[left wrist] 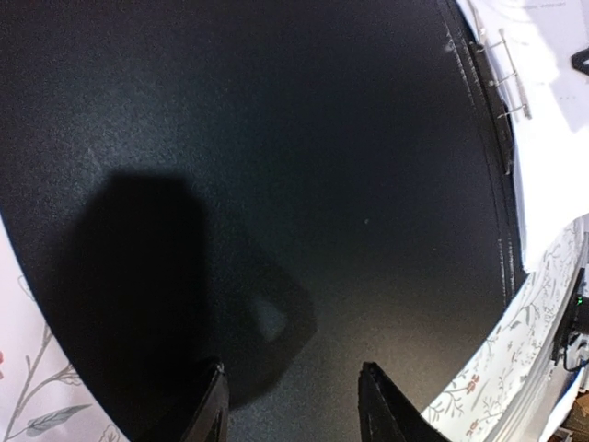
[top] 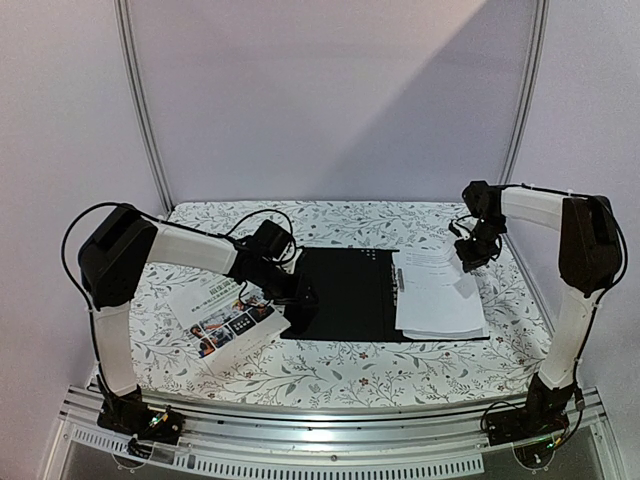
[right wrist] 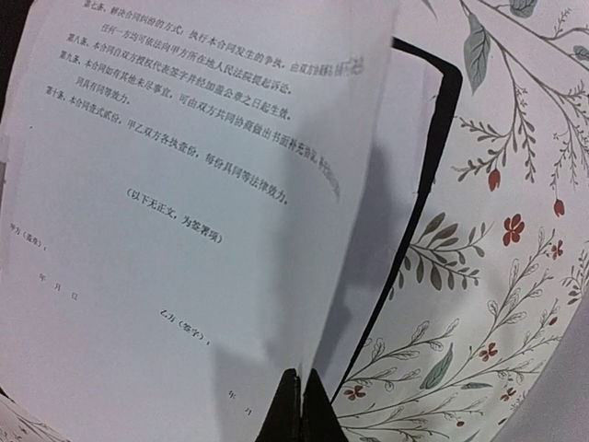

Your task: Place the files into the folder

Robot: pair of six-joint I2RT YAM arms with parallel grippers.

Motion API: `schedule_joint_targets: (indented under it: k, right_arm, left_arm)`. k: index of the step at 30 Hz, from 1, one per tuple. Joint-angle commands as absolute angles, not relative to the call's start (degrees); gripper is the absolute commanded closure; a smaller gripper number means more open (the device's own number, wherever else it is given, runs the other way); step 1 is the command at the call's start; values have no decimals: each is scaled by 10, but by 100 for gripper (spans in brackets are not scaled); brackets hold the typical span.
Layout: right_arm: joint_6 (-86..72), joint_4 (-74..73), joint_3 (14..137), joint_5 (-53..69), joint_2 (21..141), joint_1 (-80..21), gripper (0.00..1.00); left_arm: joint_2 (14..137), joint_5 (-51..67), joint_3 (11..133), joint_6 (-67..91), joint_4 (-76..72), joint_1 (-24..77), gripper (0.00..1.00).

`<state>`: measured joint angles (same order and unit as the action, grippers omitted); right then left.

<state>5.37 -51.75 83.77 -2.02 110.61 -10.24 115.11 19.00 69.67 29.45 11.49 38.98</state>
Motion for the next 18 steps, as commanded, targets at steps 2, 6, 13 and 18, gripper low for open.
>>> schedule_joint_targets:
  k: [2, 6, 13, 18]
  right_arm:
    - [66, -514, 832, -56, 1090, -107, 100]
    - [70, -514, 831, -67, 1088, -107, 100]
    - [70, -504, 836, -44, 1082, -107, 100]
    - [74, -495, 836, -43, 1084, -115, 100]
  left_arm:
    - [1168, 186, 703, 283, 127, 388, 51]
    - [1167, 185, 704, 282, 127, 388, 51]
    - [1167, 188, 705, 284, 127, 388, 51]
    - [1164, 185, 705, 281, 128, 388, 51]
